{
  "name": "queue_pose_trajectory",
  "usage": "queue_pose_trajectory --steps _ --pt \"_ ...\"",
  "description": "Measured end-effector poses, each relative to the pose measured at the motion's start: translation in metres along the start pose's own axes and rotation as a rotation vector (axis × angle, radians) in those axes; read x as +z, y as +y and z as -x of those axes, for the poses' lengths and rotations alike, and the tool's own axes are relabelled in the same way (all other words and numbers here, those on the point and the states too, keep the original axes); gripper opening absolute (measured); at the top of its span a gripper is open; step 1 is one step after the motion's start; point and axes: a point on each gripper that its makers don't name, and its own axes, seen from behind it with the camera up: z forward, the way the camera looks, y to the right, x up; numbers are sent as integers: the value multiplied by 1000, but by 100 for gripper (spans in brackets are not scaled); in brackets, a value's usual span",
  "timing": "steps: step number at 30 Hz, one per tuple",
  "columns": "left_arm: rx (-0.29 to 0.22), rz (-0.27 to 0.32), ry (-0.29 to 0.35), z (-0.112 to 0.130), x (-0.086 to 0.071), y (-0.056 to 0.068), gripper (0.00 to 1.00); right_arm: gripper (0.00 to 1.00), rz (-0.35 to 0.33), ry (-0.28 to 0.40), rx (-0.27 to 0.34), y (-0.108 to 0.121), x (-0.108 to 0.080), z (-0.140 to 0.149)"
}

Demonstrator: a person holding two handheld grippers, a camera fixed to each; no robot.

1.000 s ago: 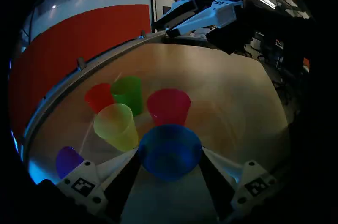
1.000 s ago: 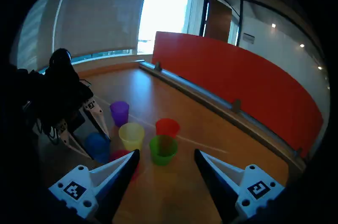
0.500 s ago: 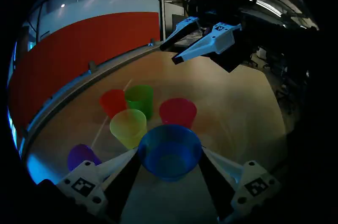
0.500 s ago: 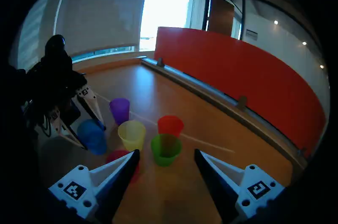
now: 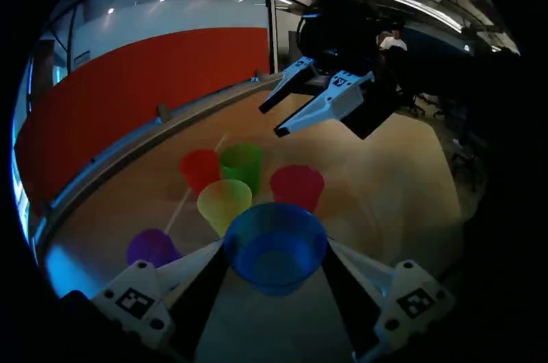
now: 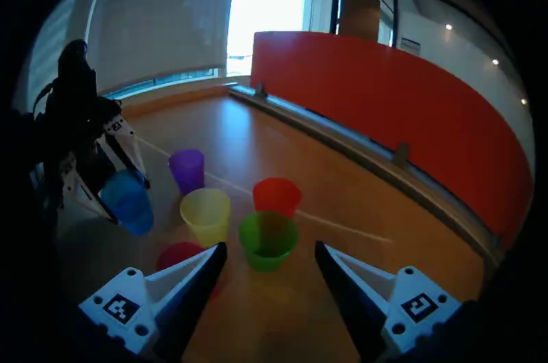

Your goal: Pour water

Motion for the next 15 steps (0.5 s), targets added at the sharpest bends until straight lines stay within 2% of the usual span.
queue_pose_trajectory --steps 15 --pt "-34 -42 20 3 -15 -8 86 100 -26 -53 3 -1 32 18"
